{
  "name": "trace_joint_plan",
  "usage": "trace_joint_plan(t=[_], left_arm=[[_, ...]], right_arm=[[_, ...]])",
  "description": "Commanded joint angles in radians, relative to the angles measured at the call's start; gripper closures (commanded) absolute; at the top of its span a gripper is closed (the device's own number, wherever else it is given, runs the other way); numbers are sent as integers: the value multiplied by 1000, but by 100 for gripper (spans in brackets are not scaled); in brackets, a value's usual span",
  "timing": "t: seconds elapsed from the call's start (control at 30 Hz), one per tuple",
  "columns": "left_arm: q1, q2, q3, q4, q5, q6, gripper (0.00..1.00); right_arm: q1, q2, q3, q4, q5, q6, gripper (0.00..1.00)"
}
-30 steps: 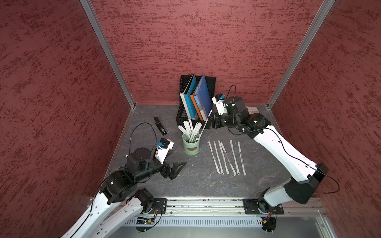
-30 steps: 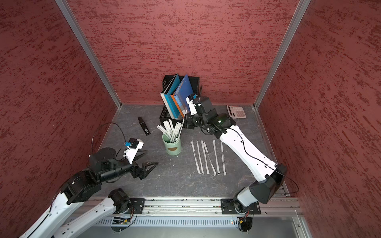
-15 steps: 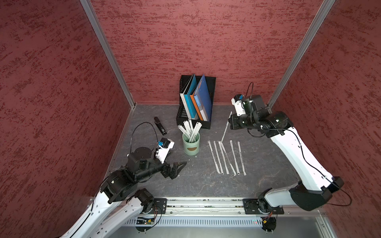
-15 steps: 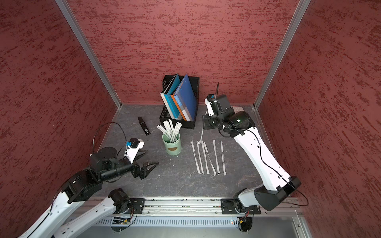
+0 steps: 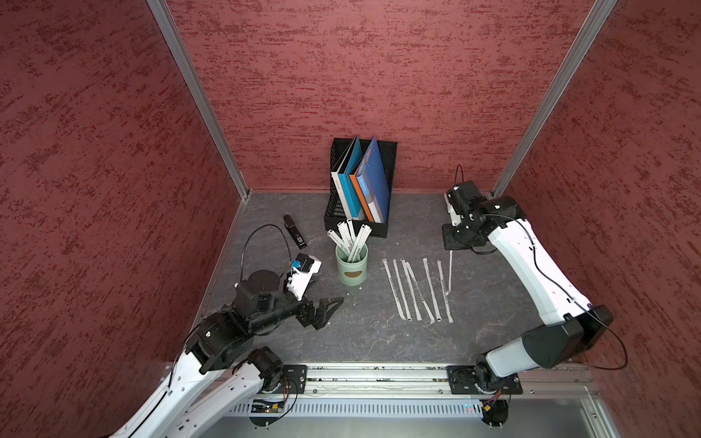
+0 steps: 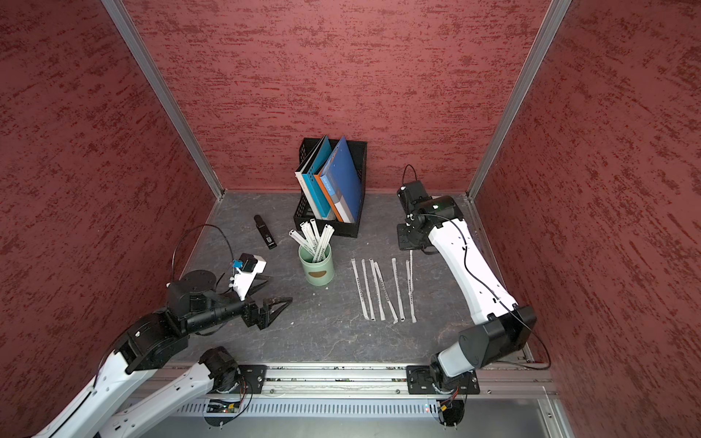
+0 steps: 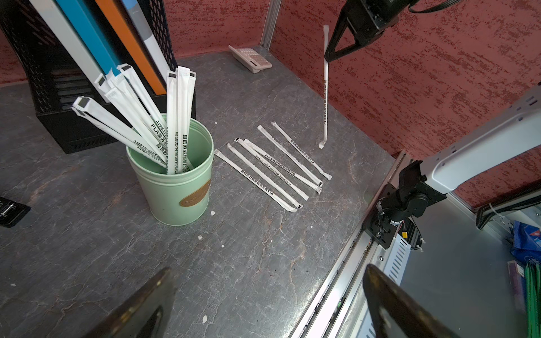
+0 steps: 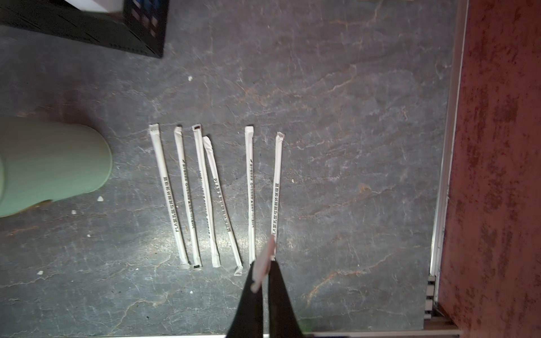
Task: Take the straws out of the storage container
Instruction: Place the straw at the center of the board.
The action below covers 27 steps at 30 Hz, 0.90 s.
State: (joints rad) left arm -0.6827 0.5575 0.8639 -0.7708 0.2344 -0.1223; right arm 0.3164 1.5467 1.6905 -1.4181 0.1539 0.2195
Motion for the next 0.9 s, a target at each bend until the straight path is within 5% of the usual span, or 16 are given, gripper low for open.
trace_joint_plan(t=[0.0, 0.47, 0.87], left_arm=[[6, 0, -8, -8, 2, 10, 0], [6, -1, -8, -9, 6, 11, 1], [6, 14, -8, -11, 4, 10, 1]], right_arm=[[-23, 35, -14, -73, 15, -22, 100], [-100, 237, -45, -123, 33, -78, 100], [-196, 406, -71, -20, -72, -92, 100]])
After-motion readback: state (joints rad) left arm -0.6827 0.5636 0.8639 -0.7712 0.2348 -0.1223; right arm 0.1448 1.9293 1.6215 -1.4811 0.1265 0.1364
